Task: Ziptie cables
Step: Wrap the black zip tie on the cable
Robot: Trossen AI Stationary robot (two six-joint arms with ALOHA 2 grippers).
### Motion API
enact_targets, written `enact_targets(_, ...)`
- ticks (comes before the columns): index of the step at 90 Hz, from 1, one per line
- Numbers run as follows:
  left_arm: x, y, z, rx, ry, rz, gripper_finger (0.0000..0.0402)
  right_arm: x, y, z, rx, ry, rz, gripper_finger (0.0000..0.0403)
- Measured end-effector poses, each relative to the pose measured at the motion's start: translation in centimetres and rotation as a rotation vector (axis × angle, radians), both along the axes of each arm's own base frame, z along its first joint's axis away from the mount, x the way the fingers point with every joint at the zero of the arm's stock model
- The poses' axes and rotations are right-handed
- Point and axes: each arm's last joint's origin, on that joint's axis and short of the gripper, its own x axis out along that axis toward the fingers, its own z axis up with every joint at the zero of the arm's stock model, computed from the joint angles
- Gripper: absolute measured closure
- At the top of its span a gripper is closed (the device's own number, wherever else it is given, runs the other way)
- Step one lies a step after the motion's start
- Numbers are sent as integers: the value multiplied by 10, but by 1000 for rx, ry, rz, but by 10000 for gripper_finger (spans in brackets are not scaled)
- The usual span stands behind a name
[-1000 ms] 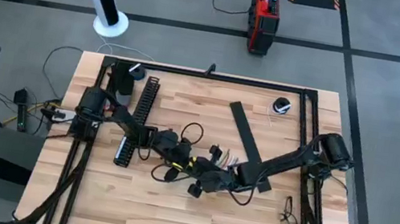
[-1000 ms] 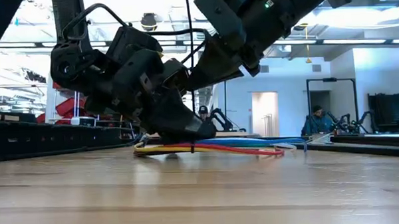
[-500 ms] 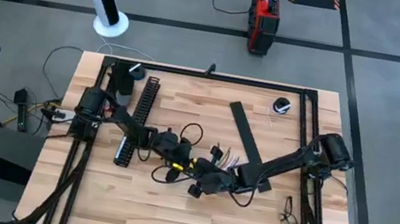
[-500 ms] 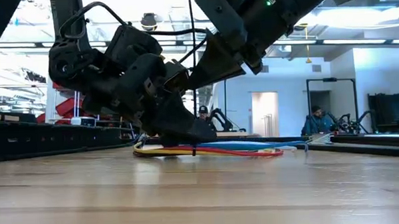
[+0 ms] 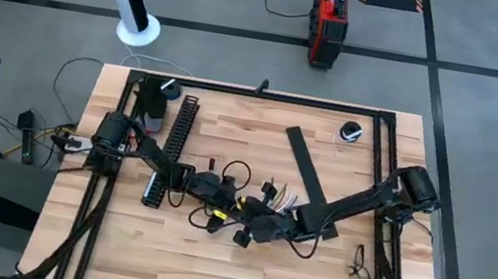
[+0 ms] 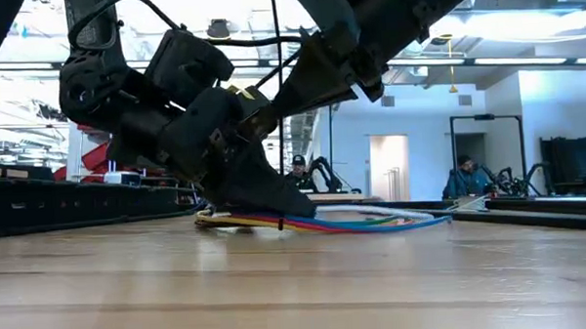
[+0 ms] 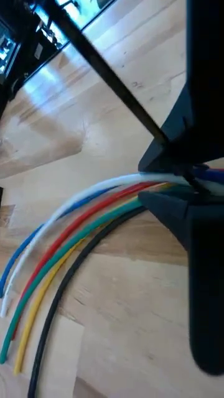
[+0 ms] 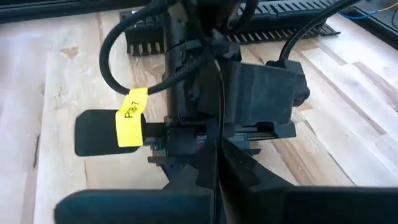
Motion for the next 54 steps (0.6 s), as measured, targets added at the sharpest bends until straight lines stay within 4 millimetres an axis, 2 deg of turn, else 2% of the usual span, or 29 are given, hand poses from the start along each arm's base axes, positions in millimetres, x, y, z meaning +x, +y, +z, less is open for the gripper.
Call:
enact_targets(15,-1,1,-3,21,18,25,291,1,0,8,5,-43,-11,403)
enact_targets(30,2,0,-8,15,14,15,283,2,0,7,-10,-37,4,403)
enact_targets(54,1,-2,14,-27,5,-48,283,0,0,3,-15,5,11,403)
